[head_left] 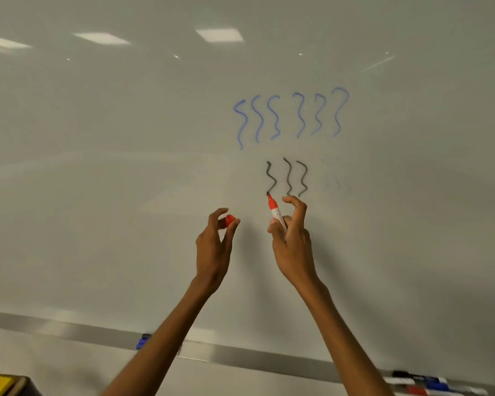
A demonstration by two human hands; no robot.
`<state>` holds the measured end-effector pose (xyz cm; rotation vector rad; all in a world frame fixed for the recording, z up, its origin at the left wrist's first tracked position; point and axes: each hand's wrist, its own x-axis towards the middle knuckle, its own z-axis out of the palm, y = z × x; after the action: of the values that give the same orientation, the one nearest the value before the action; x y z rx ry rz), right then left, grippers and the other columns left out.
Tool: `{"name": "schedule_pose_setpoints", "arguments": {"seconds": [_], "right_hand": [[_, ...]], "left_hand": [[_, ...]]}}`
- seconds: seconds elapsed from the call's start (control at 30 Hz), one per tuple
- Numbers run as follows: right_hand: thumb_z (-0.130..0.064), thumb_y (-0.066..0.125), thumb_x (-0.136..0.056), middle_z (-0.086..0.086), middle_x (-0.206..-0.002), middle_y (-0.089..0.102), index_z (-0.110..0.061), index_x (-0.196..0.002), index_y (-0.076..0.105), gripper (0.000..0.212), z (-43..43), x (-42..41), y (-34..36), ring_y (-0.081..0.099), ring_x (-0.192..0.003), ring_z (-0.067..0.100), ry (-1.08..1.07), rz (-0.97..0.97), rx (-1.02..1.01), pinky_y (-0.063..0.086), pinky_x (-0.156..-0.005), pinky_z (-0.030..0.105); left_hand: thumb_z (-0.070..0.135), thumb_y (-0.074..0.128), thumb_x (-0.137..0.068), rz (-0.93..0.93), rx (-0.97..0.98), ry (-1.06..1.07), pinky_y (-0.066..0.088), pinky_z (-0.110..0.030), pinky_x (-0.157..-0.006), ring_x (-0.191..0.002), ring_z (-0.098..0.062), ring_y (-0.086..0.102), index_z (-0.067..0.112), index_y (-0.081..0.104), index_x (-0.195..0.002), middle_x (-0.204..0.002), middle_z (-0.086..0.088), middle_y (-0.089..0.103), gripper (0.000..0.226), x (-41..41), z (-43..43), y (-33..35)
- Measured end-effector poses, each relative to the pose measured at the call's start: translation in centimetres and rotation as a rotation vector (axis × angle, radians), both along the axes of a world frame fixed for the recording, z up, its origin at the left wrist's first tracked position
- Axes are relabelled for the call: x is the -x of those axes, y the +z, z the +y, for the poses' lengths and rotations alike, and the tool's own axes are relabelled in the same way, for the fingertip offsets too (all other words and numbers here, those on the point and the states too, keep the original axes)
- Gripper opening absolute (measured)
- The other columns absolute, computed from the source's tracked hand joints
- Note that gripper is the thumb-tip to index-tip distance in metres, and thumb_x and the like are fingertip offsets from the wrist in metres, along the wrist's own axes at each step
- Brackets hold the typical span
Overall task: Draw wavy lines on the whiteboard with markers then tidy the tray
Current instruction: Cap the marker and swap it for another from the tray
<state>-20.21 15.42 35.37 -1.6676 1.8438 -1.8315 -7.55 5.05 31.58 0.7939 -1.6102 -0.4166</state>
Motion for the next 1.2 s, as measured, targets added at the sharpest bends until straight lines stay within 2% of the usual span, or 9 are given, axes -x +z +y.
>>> {"name": "schedule_pose_setpoints", "arguments": {"seconds": [0.07, 0.17, 0.27, 0.4, 0.57, 0.7, 0.9, 1.03, 1.2], "right_hand": [[-0.03, 0.053, -0.098, 0.001, -0.082, 0.064, -0.033, -0.122, 0.036, 0.03, -1.8, -1.1, 1.1, 0.062, -0.062, 0.014, -0.086, 0.032, 0.04, 0.059, -0.057, 0.034], [-0.035, 0.06, -0.093, -0.005, -0.079, 0.065, -0.029, -0.11, 0.048, 0.021, -4.1, -2.5, 2.1, 0.063, -0.062, 0.011, -0.211, 0.023, 0.111, 0.058, -0.054, 0.035], [-0.036, 0.064, -0.09, -0.007, -0.076, 0.063, -0.025, -0.107, 0.055, 0.022, -5.9, -3.8, 2.7, 0.062, -0.059, 0.01, -0.317, 0.016, 0.175, 0.057, -0.051, 0.032], [-0.037, 0.066, -0.089, -0.004, -0.074, 0.066, -0.026, -0.107, 0.061, 0.022, -7.6, -5.2, 2.7, 0.061, -0.058, 0.011, -0.406, 0.019, 0.203, 0.055, -0.05, 0.029], [-0.038, 0.066, -0.089, -0.004, -0.071, 0.067, -0.028, -0.106, 0.064, 0.021, -9.3, -4.9, 2.7, 0.061, -0.056, 0.012, -0.463, 0.025, 0.253, 0.055, -0.049, 0.033], [-0.037, 0.068, -0.088, -0.007, -0.075, 0.065, -0.029, -0.108, 0.064, 0.023, -10.1, -4.3, 2.3, 0.063, -0.06, 0.012, -0.462, 0.033, 0.287, 0.057, -0.049, 0.034], [-0.032, 0.071, -0.086, -0.009, -0.077, 0.066, -0.025, -0.103, 0.067, 0.019, -10.1, -4.5, 0.1, 0.062, -0.06, 0.007, -0.434, -0.032, 0.311, 0.058, -0.052, 0.03], [-0.026, 0.072, -0.084, -0.011, -0.08, 0.067, -0.025, -0.101, 0.067, 0.018, -9.6, -4.2, -2.7, 0.065, -0.063, 0.007, -0.44, -0.141, 0.303, 0.06, -0.056, 0.032], [-0.026, 0.074, -0.081, -0.002, -0.088, 0.074, -0.025, -0.099, 0.068, 0.019, -8.9, -4.8, -5.1, 0.064, -0.067, 0.001, -0.426, -0.107, 0.235, 0.056, -0.058, 0.018]], "left_hand": [[0.033, 0.062, -0.094, 0.006, 0.083, 0.036, 0.045, -0.007, -0.083, -0.097, -0.004, 0.064, 0.019, 0.06, -0.121, -0.105, 0.01, 0.068, 0.03, -0.6, -1.1, 1.9], [0.023, 0.063, -0.095, 0.0, 0.244, 0.073, 0.05, -0.02, -0.094, -0.108, -0.008, 0.063, 0.011, 0.063, -0.122, -0.117, 0.0, 0.068, 0.029, -1.3, -3.2, 4.1], [0.015, 0.063, -0.094, -0.033, 0.322, 0.107, 0.041, -0.033, -0.108, -0.13, -0.023, 0.05, 0.007, 0.058, -0.131, -0.137, -0.013, 0.057, 0.038, -1.5, -5.9, 5.4], [0.013, 0.055, -0.096, -0.08, 0.426, 0.158, 0.035, -0.044, -0.112, -0.137, -0.032, 0.039, 0.003, 0.052, -0.136, -0.142, -0.017, 0.05, 0.042, -1.4, -9.5, 5.9], [0.009, 0.057, -0.095, -0.07, 0.536, 0.14, 0.036, -0.045, -0.113, -0.14, -0.025, 0.036, 0.003, 0.05, -0.138, -0.146, -0.012, 0.043, 0.044, -0.7, -11.9, 5.5], [0.009, 0.064, -0.092, -0.075, 0.606, 0.186, 0.038, -0.045, -0.112, -0.136, -0.027, 0.043, 0.005, 0.054, -0.134, -0.143, -0.01, 0.046, 0.044, -0.2, -12.5, 5.0], [0.012, 0.065, -0.091, -0.04, 0.662, 0.222, 0.041, -0.046, -0.109, -0.133, -0.024, 0.045, 0.006, 0.058, -0.131, -0.14, -0.006, 0.046, 0.041, 0.0, -13.1, 5.0], [0.017, 0.059, -0.094, -0.028, 0.675, 0.224, 0.036, -0.039, -0.114, -0.133, -0.023, 0.045, 0.007, 0.057, -0.131, -0.139, -0.006, 0.047, 0.038, 0.1, -13.0, 5.1], [0.02, 0.055, -0.097, -0.016, 0.667, 0.215, 0.035, -0.039, -0.114, -0.132, -0.025, 0.047, 0.007, 0.057, -0.131, -0.138, -0.007, 0.049, 0.036, 0.2, -13.1, 4.9]]}}
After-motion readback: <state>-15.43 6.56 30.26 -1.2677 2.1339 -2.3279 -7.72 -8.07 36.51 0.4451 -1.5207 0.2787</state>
